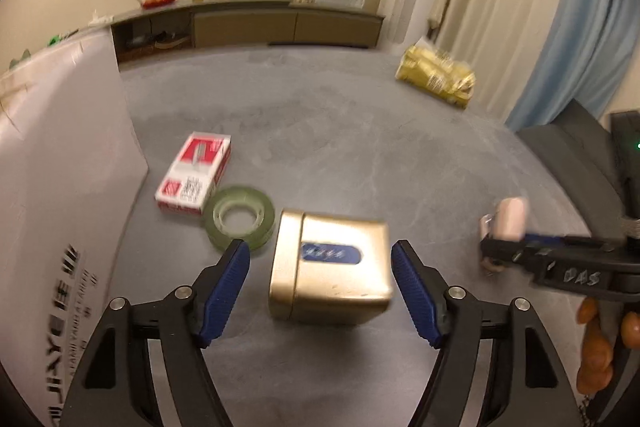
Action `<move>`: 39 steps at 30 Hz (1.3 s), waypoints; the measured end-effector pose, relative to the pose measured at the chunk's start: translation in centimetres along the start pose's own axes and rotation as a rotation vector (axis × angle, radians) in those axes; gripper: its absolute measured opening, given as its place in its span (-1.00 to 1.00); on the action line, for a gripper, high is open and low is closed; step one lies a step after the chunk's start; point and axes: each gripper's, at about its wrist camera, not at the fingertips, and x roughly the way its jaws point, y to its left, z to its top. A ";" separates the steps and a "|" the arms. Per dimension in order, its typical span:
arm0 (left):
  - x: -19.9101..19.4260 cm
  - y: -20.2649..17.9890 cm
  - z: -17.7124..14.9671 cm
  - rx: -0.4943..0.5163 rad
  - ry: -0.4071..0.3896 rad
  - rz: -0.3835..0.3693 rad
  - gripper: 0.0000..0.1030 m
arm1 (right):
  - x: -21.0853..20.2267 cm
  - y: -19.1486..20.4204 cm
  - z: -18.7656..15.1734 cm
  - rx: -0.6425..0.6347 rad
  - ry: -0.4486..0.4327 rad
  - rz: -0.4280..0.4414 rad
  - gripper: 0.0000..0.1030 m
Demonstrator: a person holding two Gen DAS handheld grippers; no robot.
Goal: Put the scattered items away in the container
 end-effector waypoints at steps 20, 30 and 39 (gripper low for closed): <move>-5.8 -0.3 -1.1 -0.039 -0.067 -0.017 0.05 | -2.9 0.3 -0.5 0.058 0.021 0.235 -0.51; -11.3 0.0 -4.4 -0.073 -0.085 0.030 0.05 | -4.6 3.9 -2.0 -0.033 0.004 0.277 -0.51; -17.2 1.0 -6.2 -0.091 -0.115 0.102 0.05 | -6.6 8.5 -4.8 -0.150 -0.040 0.274 -0.51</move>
